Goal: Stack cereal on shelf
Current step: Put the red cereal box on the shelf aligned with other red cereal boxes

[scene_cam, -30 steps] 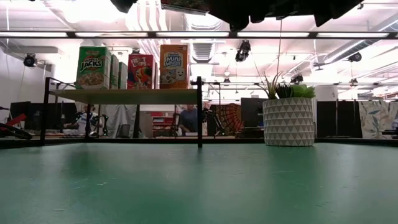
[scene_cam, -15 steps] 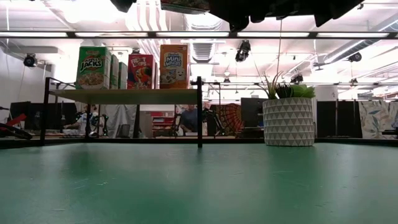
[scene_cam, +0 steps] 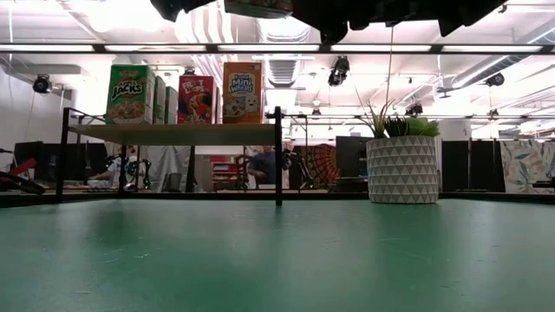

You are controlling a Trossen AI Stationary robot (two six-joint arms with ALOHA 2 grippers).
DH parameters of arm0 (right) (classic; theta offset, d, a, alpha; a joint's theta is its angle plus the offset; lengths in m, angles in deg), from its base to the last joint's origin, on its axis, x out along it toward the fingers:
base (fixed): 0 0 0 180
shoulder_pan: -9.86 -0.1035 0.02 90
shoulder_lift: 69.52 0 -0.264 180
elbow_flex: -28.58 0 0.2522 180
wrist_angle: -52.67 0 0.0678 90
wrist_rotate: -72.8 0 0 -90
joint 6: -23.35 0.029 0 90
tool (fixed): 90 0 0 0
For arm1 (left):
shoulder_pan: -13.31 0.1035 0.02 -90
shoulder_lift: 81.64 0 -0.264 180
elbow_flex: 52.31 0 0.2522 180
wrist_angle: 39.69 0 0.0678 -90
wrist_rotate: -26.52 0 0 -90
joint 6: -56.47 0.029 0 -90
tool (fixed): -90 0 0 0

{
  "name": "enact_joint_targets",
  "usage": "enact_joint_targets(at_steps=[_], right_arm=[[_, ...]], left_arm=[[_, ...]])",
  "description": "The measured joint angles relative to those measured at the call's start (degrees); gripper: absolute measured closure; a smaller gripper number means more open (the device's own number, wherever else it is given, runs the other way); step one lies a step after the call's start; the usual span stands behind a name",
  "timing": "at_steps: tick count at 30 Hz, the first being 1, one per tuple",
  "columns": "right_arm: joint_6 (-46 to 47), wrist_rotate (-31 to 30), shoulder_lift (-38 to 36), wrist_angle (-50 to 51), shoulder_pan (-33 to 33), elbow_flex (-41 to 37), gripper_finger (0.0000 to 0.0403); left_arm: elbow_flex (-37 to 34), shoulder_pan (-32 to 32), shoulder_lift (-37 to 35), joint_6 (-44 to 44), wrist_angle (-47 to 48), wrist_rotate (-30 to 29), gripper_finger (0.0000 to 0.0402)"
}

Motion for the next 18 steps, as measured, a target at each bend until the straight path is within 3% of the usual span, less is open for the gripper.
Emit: enact_joint_targets(at_steps=[4,9,14,18], right_arm=[[0.0,-1.5,-0.4,2.5,0.0,0.0,0.0241],[-0.4,-5.0,-0.8,6.1,0.0,0.0,0.0241],[-0.9,-10.1,-0.8,9.5,0.0,0.0,0.0241],[-0.9,-10.4,-0.8,10.1,0.1,0.0,0.0241]], left_arm=[[0.6,-1.5,-6.1,-1.7,11.2,-0.3,0.0106],[10.5,-3.0,-13.1,-10.7,38.8,-3.8,0.0102],[24.6,-2.5,-10.0,-8.9,52.9,-3.7,0.0102],[35.9,-1.2,-4.0,-9.0,63.3,-1.1,0.0102]])
